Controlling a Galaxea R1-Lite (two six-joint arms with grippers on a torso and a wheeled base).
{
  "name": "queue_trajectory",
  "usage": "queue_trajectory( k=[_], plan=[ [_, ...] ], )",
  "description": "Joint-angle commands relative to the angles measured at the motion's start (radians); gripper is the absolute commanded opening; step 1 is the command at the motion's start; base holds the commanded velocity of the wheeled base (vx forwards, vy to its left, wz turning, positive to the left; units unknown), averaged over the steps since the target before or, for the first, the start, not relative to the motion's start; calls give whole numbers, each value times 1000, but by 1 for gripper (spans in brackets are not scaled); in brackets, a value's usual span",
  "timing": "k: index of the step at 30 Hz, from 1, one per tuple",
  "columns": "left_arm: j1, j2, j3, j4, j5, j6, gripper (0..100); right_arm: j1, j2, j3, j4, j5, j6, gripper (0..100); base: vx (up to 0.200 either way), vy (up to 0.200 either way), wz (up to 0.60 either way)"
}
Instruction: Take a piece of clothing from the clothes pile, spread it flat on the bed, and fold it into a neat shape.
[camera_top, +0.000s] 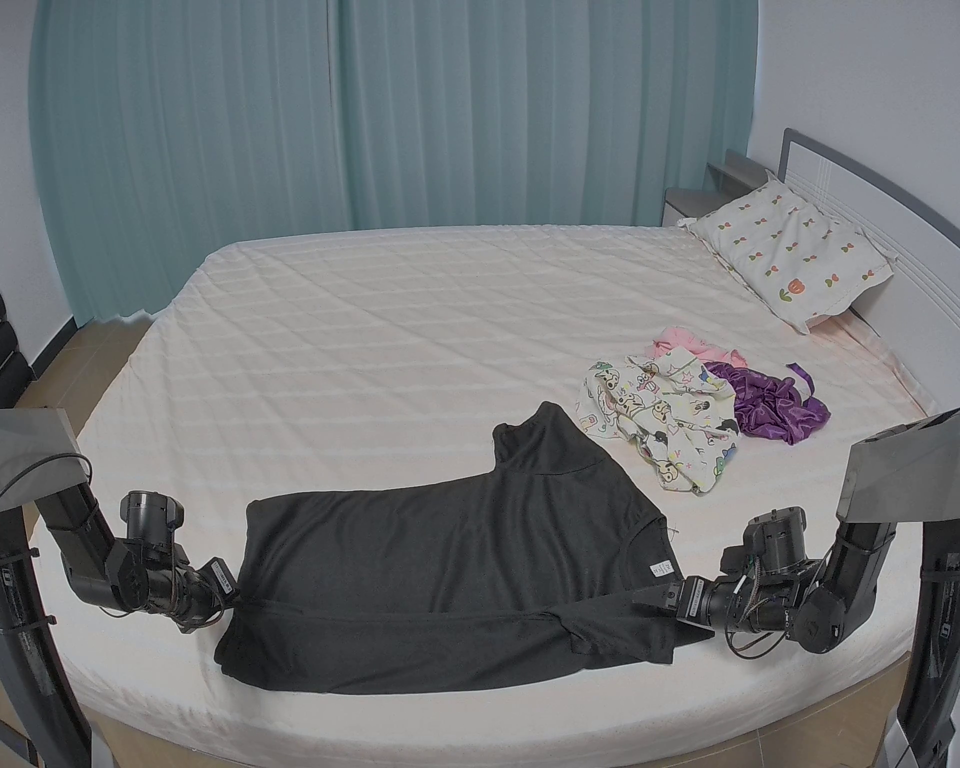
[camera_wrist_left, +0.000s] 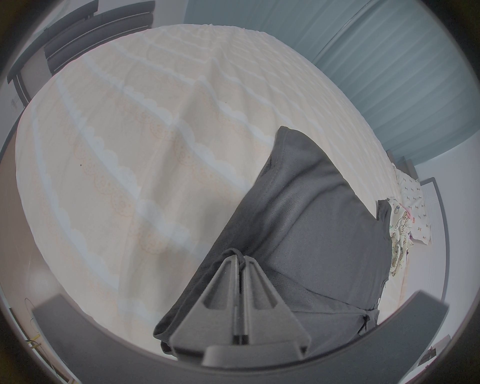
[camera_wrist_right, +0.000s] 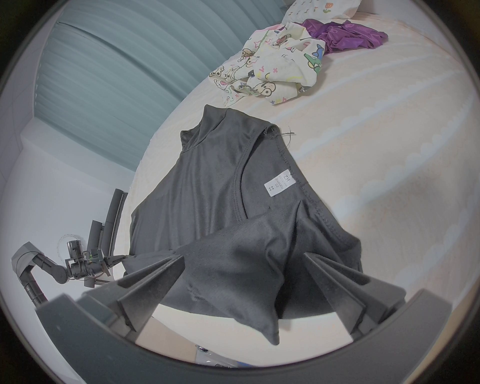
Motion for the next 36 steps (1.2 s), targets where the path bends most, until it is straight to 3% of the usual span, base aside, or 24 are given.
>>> queue_trajectory(
  k=[1,8,9,16,22,36],
  plan=[
    [1,2,1,-1,0,0,0,-4,52,-39,-1,-2,0,100,0,0,0],
    [1,2,1,-1,0,0,0,-5,78,-103,12,-4,9,100,0,0,0],
    [1,2,1,1,0,0,0,-5,81,-108,12,-5,9,0,0,0,0],
    [1,2,1,1,0,2,0,-19,77,-128,15,-30,16,0,0,0,0],
    [1,2,3,1,0,3,0,-30,75,-149,22,-30,83,0,0,0,0],
    [1,2,4,1,0,5,0,-85,83,-232,61,-25,81,0,0,0,0]
  ],
)
